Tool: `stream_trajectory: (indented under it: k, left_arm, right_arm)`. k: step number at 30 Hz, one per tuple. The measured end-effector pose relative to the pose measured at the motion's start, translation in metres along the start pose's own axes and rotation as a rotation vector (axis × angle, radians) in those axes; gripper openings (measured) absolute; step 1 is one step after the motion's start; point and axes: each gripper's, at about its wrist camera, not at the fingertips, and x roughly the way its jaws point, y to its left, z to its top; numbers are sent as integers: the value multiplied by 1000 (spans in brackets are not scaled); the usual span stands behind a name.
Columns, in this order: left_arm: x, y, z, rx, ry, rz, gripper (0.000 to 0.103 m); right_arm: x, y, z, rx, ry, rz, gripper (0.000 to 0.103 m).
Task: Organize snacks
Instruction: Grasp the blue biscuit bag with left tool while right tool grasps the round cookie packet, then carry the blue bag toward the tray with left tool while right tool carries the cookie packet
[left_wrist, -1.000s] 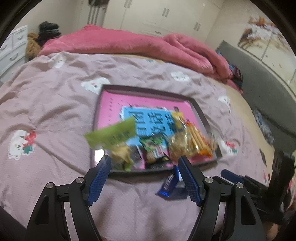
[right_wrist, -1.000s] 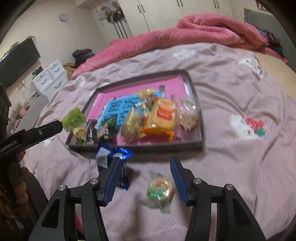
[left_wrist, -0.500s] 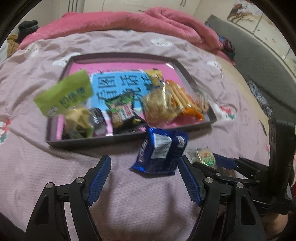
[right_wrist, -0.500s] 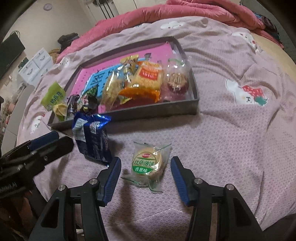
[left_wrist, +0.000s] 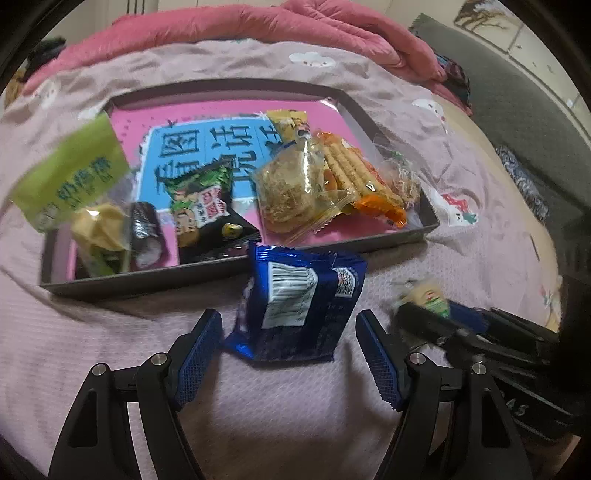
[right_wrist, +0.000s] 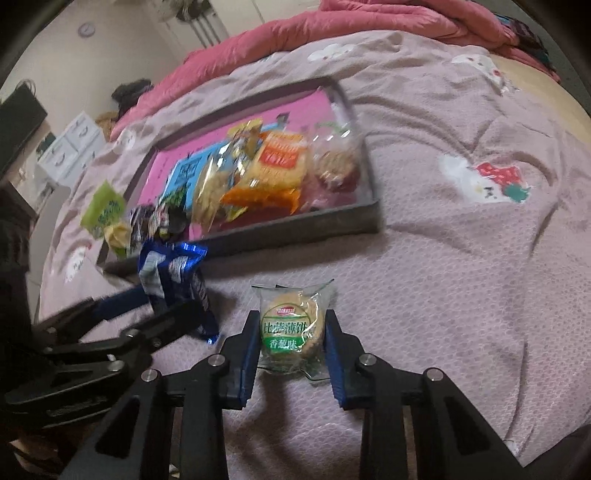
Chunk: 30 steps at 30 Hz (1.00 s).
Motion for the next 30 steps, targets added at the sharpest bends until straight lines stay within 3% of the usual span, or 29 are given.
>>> stream_trajectory:
  k: [2, 3, 9, 19, 30]
  left_arm:
    - [5, -2, 1, 1, 7, 0, 74]
    - [7, -3, 2, 4, 6, 6, 65]
    - [5, 3, 4, -17, -9, -18, 60]
    - [-38, 17, 13, -50, -105, -46, 59]
    - [-61, 28, 14, -65, -142, -14, 59]
  right_arm:
    - [-7, -4, 3, 11, -35, -8, 33]
    - [-11, -6, 4, 15, -56, -9, 33]
    - [-29, 0, 13, -34, -163, -20, 33]
    - [-43, 18, 20, -125, -261, -2, 33]
    - [-46, 25, 21, -164, -287, -2, 33]
